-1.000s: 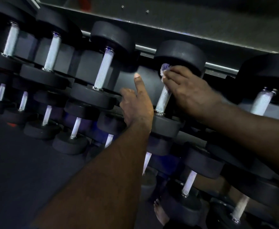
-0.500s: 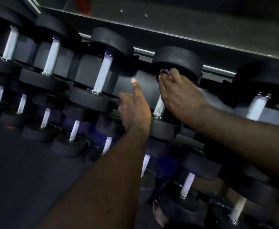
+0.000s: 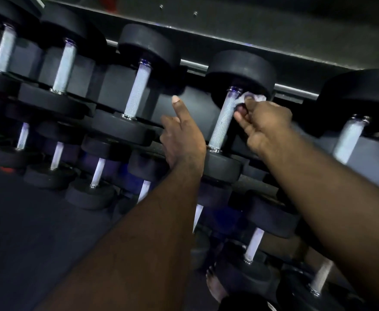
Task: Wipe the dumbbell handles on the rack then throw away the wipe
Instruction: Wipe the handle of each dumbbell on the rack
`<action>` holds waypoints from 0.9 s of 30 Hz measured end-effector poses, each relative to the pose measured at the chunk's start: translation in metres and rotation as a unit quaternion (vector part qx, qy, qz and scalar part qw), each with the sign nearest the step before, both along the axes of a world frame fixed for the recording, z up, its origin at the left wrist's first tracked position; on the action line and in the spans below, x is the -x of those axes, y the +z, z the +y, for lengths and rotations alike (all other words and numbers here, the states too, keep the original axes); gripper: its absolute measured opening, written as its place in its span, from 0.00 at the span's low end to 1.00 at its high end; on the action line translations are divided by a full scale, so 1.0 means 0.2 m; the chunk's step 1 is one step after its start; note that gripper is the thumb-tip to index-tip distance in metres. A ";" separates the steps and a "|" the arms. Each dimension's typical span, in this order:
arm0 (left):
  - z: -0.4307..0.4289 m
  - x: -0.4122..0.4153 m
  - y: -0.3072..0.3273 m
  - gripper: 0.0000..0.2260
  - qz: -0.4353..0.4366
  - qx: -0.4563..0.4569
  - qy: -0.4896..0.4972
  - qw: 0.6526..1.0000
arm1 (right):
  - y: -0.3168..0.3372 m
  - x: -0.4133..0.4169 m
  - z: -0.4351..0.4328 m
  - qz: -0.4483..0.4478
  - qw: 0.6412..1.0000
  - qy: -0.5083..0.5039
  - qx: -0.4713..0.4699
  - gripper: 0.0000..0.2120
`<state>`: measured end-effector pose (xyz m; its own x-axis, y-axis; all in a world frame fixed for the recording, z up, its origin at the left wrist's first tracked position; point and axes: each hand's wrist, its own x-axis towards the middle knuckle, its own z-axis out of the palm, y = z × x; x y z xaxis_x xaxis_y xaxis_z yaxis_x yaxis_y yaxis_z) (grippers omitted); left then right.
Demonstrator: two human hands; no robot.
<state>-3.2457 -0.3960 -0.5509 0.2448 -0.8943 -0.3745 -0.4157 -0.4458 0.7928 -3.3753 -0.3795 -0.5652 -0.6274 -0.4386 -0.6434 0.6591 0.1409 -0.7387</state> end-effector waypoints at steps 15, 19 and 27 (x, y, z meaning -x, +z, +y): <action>0.00 0.00 0.00 0.24 0.002 0.001 -0.011 1.000 | -0.04 0.03 -0.09 -0.082 0.991 0.103 0.020 0.17; -0.01 -0.01 0.02 0.24 0.003 -0.003 -0.011 1.000 | -0.08 0.00 -0.10 -0.114 0.982 0.140 0.047 0.20; -0.01 0.00 0.01 0.25 -0.011 0.005 -0.001 1.000 | -0.07 -0.12 0.17 0.029 0.945 0.326 0.009 0.20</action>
<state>-3.2447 -0.3977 -0.5497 0.2516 -0.8984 -0.3601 -0.4329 -0.4372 0.7883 -3.3513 -0.3451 -0.5796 -0.2537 -0.7542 -0.6057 0.3947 0.4910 -0.7766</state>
